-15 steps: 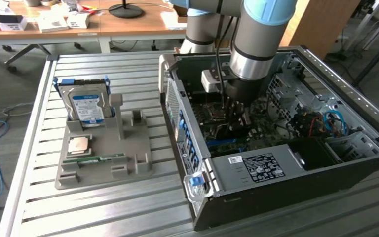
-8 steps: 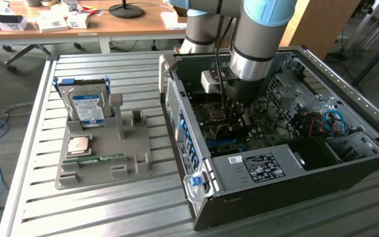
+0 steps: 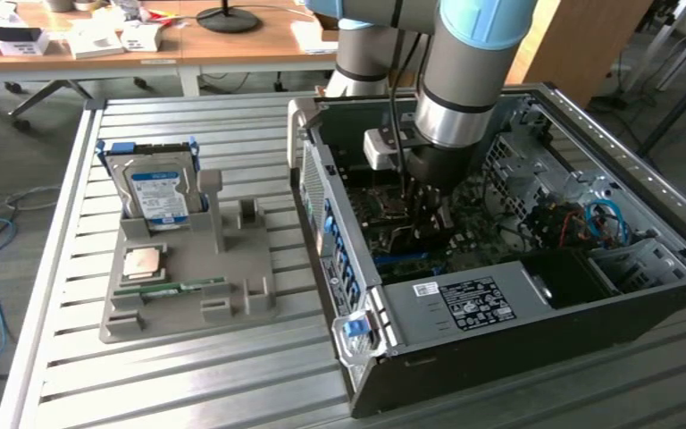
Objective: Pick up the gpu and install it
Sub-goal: 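Insert the gpu into the slot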
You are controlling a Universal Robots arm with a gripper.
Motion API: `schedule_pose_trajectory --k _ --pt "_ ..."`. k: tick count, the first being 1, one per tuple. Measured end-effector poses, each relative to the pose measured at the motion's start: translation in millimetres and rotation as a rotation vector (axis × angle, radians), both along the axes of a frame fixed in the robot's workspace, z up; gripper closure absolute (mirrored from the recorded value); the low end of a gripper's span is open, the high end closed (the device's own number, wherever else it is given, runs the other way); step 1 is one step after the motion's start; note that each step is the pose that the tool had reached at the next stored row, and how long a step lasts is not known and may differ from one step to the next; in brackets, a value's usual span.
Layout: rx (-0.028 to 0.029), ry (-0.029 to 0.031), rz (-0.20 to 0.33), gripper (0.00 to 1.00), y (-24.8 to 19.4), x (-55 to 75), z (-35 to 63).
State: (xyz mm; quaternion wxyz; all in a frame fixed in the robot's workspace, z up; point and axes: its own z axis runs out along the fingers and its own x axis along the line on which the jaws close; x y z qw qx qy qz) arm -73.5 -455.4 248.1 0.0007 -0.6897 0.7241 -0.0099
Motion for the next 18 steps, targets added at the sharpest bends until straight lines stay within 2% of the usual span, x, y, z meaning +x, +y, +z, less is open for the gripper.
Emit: schedule_pose_trajectory --k 6,9,18 --pt "0.0017 -0.0008 0.0 0.74 0.2 0.1 1.0" --pt "0.0005 -0.0004 0.0 0.74 0.1 0.1 4.5" --pt "0.0008 -0.0002 0.004 0.74 0.1 0.4 4.9"
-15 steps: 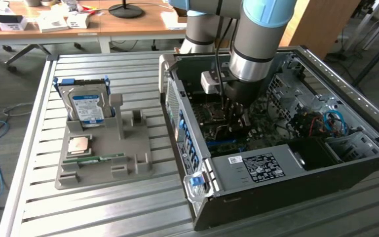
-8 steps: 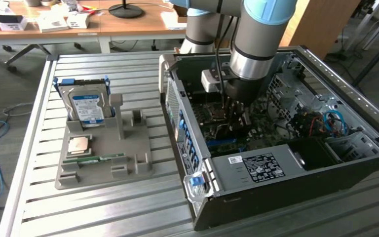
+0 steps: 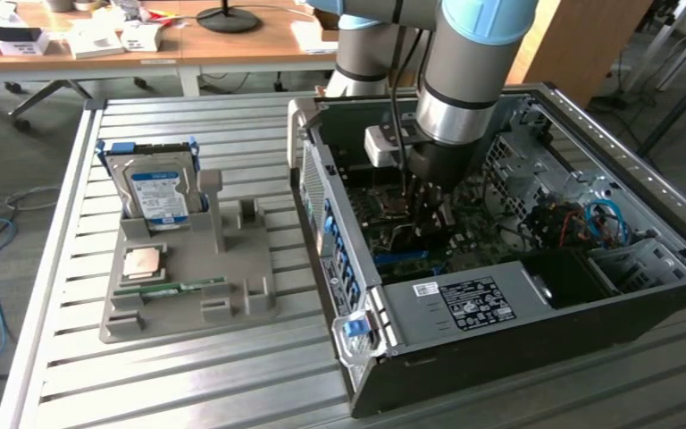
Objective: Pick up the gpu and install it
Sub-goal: 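Insert the gpu into the slot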
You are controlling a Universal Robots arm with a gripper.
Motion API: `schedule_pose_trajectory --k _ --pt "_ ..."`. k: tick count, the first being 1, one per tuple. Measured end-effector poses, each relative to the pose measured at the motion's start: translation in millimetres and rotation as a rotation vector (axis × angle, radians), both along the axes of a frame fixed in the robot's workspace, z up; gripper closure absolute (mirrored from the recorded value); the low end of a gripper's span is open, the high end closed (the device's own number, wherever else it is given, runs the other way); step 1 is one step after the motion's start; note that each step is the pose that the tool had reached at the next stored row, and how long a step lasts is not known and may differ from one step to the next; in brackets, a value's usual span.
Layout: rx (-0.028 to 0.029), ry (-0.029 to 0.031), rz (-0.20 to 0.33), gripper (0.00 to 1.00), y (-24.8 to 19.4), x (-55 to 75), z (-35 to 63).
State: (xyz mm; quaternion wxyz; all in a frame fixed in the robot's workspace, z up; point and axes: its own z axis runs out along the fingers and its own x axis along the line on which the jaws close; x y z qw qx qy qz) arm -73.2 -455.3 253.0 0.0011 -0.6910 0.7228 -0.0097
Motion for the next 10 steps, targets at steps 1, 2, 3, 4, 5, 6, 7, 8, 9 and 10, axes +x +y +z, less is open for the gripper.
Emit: schedule_pose_trajectory --k 1,2,3,4,5,6,7,8,9,10 --pt "0.0 0.0 0.002 0.74 0.0 0.1 0.0" --pt "0.0 0.0 0.003 0.74 0.0 0.2 0.0" --pt "0.0 0.0 0.004 0.74 0.0 0.3 0.0" --pt "-0.0001 0.0 0.005 0.74 0.0 0.6 0.0" --pt "-0.0001 -0.0001 0.006 0.74 0.0 1.0 0.0" --pt "-0.0001 0.0 0.008 0.74 0.0 1.3 0.0" --pt "-0.0001 0.0 0.009 0.74 0.0 1.3 0.0" --pt "-0.0001 0.0 0.01 0.74 0.0 1.3 0.0" --pt "-0.0001 0.0 0.01 0.74 0.0 1.3 0.0" --pt "-0.0001 0.0 0.01 0.74 0.0 1.3 0.0"
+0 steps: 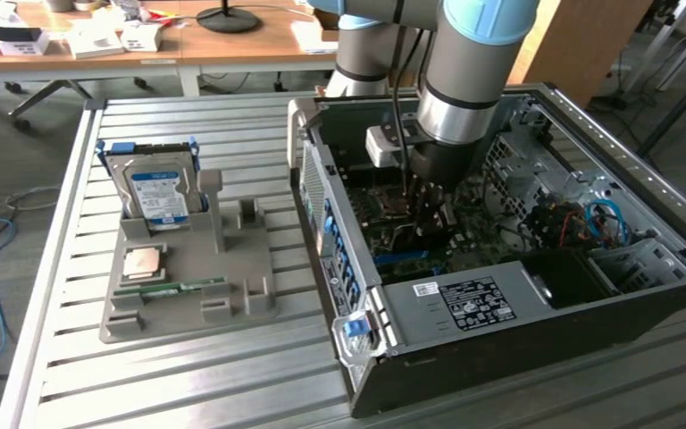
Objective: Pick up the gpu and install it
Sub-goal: 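Insert the gpu into the slot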
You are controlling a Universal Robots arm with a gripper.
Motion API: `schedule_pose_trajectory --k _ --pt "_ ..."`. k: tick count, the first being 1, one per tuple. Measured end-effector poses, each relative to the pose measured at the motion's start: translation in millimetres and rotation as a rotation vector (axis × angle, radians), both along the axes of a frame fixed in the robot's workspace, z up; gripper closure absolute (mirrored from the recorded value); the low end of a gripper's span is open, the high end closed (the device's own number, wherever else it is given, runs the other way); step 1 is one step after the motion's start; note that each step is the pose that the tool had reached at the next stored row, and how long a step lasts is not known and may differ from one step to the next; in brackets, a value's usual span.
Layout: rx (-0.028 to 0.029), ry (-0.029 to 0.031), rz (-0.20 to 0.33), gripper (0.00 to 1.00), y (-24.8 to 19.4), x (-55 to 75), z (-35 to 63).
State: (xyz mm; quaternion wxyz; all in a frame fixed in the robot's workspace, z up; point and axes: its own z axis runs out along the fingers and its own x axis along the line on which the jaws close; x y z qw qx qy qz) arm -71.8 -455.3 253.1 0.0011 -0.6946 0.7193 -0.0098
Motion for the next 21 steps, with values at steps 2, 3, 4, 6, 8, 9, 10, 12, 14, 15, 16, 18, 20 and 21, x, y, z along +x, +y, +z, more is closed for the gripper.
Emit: schedule_pose_trajectory --k 2,3,4,6,8,9,10,12,14,15,16,18,20,21 --pt "0.0 0.0 0.001 0.74 0.0 0.1 0.0" --pt "0.0 0.0 0.003 0.74 0.0 0.2 0.0" --pt "0.0 0.0 0.006 0.74 0.0 0.3 0.0" --pt "0.0 0.0 0.012 0.74 0.0 0.3 0.0" --pt "0.0001 -0.0001 0.013 0.74 0.2 0.4 -0.1" --pt "0.0001 -0.0001 0.013 0.74 0.5 0.5 -0.1" --pt "0.0001 0.0 0.013 0.74 0.4 0.4 -0.1" --pt "0.0006 0.0 0.013 0.74 0.5 0.3 -0.3" --pt "0.0015 0.0 0.013 0.74 0.5 0.3 -0.4" --pt "0.0015 -0.0001 0.013 0.74 0.5 0.3 -0.4" --pt "0.0014 0.0 0.013 0.74 0.5 0.3 -0.4" --pt "0.0014 0.0 0.014 0.74 0.5 0.3 -0.4" --pt "0.0014 0.0 0.016 0.74 0.5 0.3 -0.4" --pt "0.0014 0.0001 0.017 0.74 0.5 0.3 -0.4"
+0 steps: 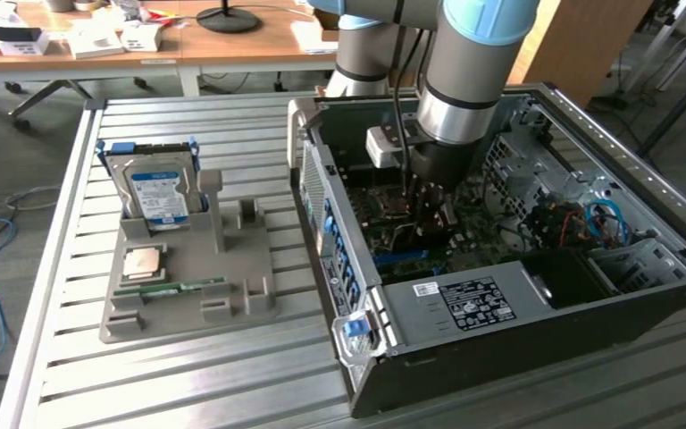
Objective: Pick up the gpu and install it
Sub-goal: 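Insert the gpu into the slot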
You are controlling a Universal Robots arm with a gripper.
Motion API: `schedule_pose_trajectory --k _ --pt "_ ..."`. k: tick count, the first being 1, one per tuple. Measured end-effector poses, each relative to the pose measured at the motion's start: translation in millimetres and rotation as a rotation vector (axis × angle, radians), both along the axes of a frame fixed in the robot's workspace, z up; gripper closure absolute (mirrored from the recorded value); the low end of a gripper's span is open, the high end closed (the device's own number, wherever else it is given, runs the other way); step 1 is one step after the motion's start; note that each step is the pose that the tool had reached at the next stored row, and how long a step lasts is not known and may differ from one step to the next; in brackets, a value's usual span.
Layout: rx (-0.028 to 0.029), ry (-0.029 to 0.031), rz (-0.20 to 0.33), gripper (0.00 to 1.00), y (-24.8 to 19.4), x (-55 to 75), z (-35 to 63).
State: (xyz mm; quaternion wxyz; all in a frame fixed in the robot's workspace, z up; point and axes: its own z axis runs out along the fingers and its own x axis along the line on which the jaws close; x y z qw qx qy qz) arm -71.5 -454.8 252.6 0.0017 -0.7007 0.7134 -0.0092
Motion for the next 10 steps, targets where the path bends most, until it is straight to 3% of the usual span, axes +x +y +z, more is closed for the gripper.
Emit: schedule_pose_trajectory --k 5,10 --pt "0.0001 -0.0008 0.002 0.74 0.0 -0.3 0.0" --pt "0.0001 -0.0074 0.014 0.74 0.0 -0.4 0.0"
